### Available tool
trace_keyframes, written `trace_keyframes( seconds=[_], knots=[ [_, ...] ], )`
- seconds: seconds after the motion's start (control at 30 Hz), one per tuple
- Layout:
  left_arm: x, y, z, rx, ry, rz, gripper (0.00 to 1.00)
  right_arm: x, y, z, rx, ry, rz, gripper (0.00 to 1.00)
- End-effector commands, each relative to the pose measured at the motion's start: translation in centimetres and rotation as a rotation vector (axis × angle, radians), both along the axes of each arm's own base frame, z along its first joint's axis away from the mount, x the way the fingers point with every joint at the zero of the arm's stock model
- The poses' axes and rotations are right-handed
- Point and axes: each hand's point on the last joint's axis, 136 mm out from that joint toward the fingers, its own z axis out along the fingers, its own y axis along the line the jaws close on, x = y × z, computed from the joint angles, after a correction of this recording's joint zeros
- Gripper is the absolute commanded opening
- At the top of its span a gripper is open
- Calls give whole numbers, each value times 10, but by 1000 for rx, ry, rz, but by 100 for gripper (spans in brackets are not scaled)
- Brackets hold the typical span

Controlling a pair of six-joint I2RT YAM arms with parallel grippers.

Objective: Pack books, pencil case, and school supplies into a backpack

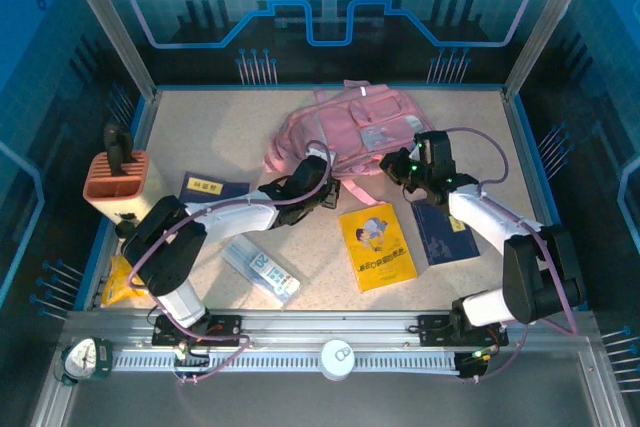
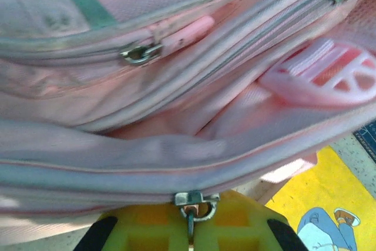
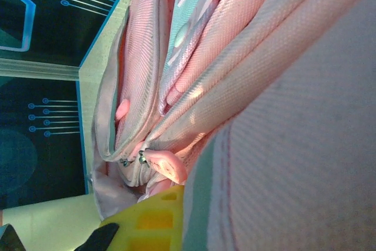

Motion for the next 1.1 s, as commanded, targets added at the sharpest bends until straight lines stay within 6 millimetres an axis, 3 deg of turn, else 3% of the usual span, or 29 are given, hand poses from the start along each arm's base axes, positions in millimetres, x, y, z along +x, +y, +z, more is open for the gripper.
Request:
trace_keyframes(
  seconds=[0.0, 0.13, 0.33, 0.43, 0.5, 0.57, 0.73, 0.9, 0.97, 1.07],
  knots=[
    [-12, 16, 3, 25, 39, 4, 0, 31, -13, 43, -16, -136, -8, 0],
    [-16, 14, 20, -45, 66, 32, 0, 51, -15, 48, -34, -155, 13, 0],
    [-21, -25, 34, -240, 177, 46, 0, 90, -9, 41, -59, -117, 66, 6],
    [-16, -42, 33, -252, 193, 23, 0, 100, -2, 34, -86, -92, 109, 19],
    [-8, -46, 30, -228, 188, 23, 0, 96, -4, 30, -79, -75, 117, 24],
    [-3, -51, 31, -221, 183, 20, 0, 85, -6, 30, -70, -86, 112, 35],
    [-1, -63, 36, -256, 199, -8, 0, 38, -3, 13, 0, 0, 143, 55],
    [-4, -61, 33, -261, 215, -3, 0, 1, 12, -1, 97, 58, 140, 67],
    [-5, -62, 34, -269, 210, -10, 0, -6, 23, -4, 119, 76, 152, 70],
    [-6, -62, 34, -276, 207, -7, 0, -12, 32, -25, 141, 126, 124, 71]
  ],
)
